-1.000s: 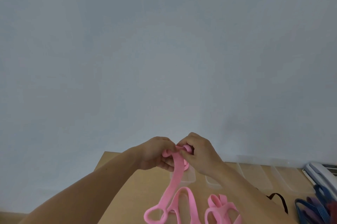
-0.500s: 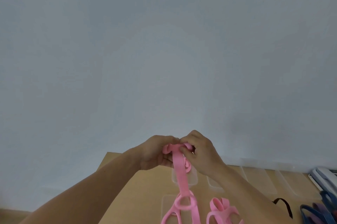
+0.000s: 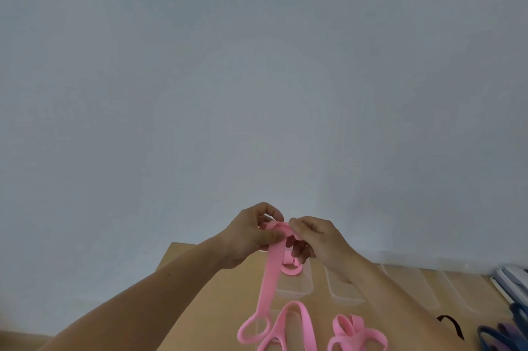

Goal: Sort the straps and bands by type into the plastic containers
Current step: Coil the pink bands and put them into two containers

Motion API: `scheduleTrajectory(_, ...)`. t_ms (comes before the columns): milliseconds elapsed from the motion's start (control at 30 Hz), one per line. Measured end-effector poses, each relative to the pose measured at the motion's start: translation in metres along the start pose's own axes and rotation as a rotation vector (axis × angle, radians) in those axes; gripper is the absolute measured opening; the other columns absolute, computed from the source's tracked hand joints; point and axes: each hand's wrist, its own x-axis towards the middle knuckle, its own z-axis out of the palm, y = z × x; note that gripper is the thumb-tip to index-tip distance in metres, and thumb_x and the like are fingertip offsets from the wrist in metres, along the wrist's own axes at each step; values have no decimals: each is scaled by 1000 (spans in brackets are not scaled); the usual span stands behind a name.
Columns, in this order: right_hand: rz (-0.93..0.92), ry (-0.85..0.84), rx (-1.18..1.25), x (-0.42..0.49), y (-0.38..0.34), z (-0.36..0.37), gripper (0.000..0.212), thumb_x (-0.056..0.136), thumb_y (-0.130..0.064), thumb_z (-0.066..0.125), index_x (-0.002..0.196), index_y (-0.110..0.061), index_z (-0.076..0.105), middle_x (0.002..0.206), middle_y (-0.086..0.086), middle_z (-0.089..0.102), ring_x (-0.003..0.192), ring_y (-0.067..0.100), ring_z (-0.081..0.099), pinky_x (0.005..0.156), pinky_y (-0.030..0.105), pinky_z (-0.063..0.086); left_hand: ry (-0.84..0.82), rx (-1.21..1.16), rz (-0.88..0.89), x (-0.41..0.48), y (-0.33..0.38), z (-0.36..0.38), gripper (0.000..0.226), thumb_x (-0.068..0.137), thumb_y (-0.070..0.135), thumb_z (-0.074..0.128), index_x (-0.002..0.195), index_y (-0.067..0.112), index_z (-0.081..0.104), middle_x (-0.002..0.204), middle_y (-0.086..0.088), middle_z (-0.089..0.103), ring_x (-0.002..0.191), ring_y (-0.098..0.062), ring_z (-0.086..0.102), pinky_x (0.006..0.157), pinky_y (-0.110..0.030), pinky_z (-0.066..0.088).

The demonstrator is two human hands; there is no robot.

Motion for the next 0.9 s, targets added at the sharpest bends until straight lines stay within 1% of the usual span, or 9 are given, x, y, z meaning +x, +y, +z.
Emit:
scheduleTrajectory(100,-54,53,-86,0,0,2,12,94,-16,63,92,-5,70,77,8,71,62,18,61,63,32,52,40,-31,-34,1,-4,2,33,85,-1,72,113,3,55,102,-17,64,83,-25,70,79,-38,60)
scheduleTrajectory(167,-92,84,-110,0,1,0,6,90,-11,68,94,-8,72,74,5,69,60,15,61,63,29,53,37,-98,-110,1,-3,3,33,86,4,73,112,-2,54,101,-20,68,85,-29,72,77,-38,59)
scheduleTrajectory(267,-118,117,-135,-1,5,0,7,87,-10,72,93,-14,74,71,1,66,58,14,58,63,29,53,-21,-85,-181,-1,1,5,26,89,10,71,106,-3,57,92,-19,72,83,-30,73,74,-37,59)
scheduleTrajectory(367,-153,158,-189,0,8,1,10,85,-11,73,91,-19,76,75,-3,67,60,10,57,63,26,51,-78,-60,-231,0,5,5,29,89,13,71,110,-4,60,93,-17,74,85,-30,73,77,-39,60)
scheduleTrajectory(467,-219,188,-269,1,9,0,16,84,-12,75,89,-27,75,85,-9,71,74,5,62,70,20,52,-100,-106,-267,1,6,4,32,87,5,68,116,-5,59,100,-18,74,90,-33,72,83,-41,59)
scheduleTrajectory(533,-258,200,-333,-2,9,-1,21,83,-9,75,88,-30,74,89,-10,70,82,2,64,74,15,50,-131,-202,-279,0,5,3,25,87,-1,63,111,-2,61,102,-20,72,96,-35,71,85,-41,58)
scheduleTrajectory(633,-304,175,-378,-5,12,-3,26,80,-4,76,86,-30,75,84,-12,67,82,5,64,74,20,53,-180,-240,-267,-1,3,4,9,87,4,64,95,2,67,105,-23,71,102,-37,69,91,-42,55)
scheduleTrajectory(700,-320,165,-369,-5,14,-2,27,80,-5,77,85,-31,75,83,-14,66,81,7,64,76,24,55,-144,-257,-259,0,0,5,9,86,4,69,94,2,64,104,-24,70,98,-37,70,86,-41,57)
scheduleTrajectory(900,-149,102,-156,-4,11,-8,29,79,-4,78,93,-29,75,91,-6,68,81,7,63,84,27,56,-38,-249,-209,2,0,4,30,82,-2,74,107,2,56,89,-18,70,78,-30,70,71,-35,57)
